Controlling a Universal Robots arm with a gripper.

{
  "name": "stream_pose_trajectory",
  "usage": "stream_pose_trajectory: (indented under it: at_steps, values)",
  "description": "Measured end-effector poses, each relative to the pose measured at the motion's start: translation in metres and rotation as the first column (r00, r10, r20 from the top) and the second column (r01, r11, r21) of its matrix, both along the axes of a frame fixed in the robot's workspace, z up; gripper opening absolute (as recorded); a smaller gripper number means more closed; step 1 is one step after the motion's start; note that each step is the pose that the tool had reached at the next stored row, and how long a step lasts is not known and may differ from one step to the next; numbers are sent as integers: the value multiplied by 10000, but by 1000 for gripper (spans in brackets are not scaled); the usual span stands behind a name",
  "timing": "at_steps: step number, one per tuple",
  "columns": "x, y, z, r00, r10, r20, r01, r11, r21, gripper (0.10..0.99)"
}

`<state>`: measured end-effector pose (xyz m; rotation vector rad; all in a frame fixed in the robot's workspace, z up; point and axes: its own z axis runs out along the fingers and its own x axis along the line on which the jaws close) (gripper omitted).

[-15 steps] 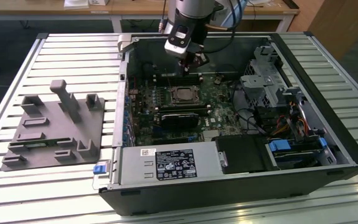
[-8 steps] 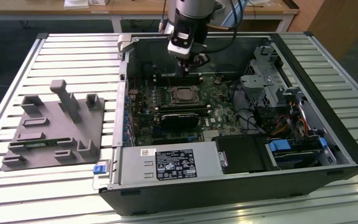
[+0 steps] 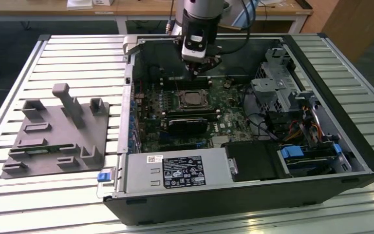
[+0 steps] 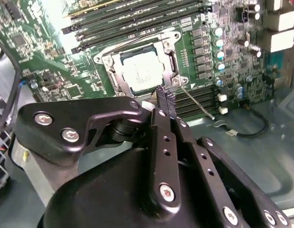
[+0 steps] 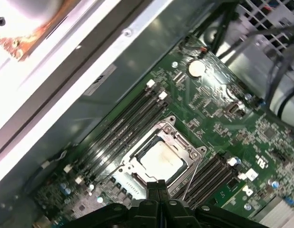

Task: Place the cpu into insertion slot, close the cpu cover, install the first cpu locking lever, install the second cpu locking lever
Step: 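Install the first cpu locking lever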

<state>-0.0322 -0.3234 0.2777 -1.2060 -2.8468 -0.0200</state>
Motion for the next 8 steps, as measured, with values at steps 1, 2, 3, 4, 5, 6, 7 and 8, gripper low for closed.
stream_pose_trajectory:
  at_steps: [1,2,3,4,5,6,7,8]
  values:
    - [0,0,-1,9999,152,7,-152,9999,0,114]
    - [0,0,-1,9996,290,13,-290,9996,0,114]
    - [0,0,-2,9990,452,19,-452,9990,0,114]
    - [0,0,-2,9980,626,22,-626,9980,0,114]
    - [0,0,-2,9967,806,27,-806,9967,-1,114]
    - [0,0,-3,9951,984,30,-984,9951,0,114]
    - [0,0,-3,9931,1174,33,-1174,9931,-1,114]
    - [0,0,-4,9908,1353,36,-1353,9908,-1,114]
